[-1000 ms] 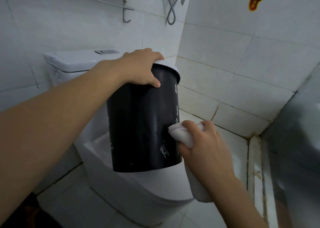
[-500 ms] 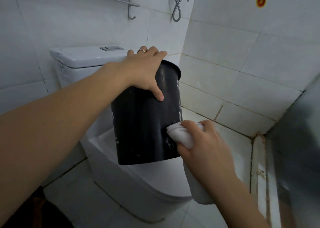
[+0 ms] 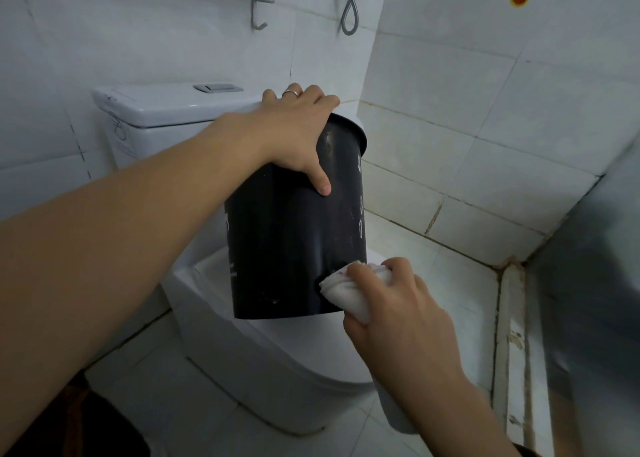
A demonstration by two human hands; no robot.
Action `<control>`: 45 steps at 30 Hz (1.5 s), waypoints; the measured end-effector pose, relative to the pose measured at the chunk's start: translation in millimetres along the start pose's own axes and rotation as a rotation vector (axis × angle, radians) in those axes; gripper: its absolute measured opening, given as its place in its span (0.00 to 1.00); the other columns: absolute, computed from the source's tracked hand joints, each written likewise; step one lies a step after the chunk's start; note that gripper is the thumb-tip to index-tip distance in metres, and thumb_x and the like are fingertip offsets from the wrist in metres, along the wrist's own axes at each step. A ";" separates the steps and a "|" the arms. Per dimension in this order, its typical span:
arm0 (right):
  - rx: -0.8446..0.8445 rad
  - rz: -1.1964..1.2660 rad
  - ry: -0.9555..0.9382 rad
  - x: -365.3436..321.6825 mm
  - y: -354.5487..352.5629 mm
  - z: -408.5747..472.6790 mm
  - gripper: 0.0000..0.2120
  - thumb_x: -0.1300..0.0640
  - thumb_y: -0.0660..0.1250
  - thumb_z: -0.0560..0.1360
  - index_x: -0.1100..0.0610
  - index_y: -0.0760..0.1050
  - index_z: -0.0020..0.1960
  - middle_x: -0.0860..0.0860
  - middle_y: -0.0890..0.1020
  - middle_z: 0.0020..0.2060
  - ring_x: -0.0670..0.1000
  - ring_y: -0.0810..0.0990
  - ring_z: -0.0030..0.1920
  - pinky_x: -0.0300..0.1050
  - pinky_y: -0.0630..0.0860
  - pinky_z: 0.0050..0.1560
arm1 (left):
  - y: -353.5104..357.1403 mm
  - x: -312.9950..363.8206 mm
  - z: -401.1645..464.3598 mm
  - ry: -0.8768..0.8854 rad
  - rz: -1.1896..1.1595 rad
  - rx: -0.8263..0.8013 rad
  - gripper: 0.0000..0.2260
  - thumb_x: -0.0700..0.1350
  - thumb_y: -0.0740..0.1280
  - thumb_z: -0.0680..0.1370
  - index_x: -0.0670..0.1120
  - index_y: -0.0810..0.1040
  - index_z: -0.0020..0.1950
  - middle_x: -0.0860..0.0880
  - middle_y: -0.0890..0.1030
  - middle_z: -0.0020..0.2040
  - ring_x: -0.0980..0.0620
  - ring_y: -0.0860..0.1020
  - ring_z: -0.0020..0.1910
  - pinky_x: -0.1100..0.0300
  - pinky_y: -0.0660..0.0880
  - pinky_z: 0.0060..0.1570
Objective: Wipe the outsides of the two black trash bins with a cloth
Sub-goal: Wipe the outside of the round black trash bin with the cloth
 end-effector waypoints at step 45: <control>-0.052 0.016 -0.051 -4.3 5.0 -15.9 0.23 0.50 0.73 0.62 0.43 0.75 0.57 0.50 0.75 0.47 0.52 0.76 0.40 0.38 0.64 0.24 | 2.3 -1.7 4.5 -0.008 -0.004 0.000 0.57 0.71 0.76 0.54 0.49 0.59 0.76 0.48 0.65 0.71 0.42 0.63 0.71 0.41 0.60 0.66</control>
Point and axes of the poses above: each hand's wrist, its own z-axis towards the middle knuckle, its own y-axis out of the palm, x = y × z, the point moved 6 cm from there along z, towards the middle knuckle
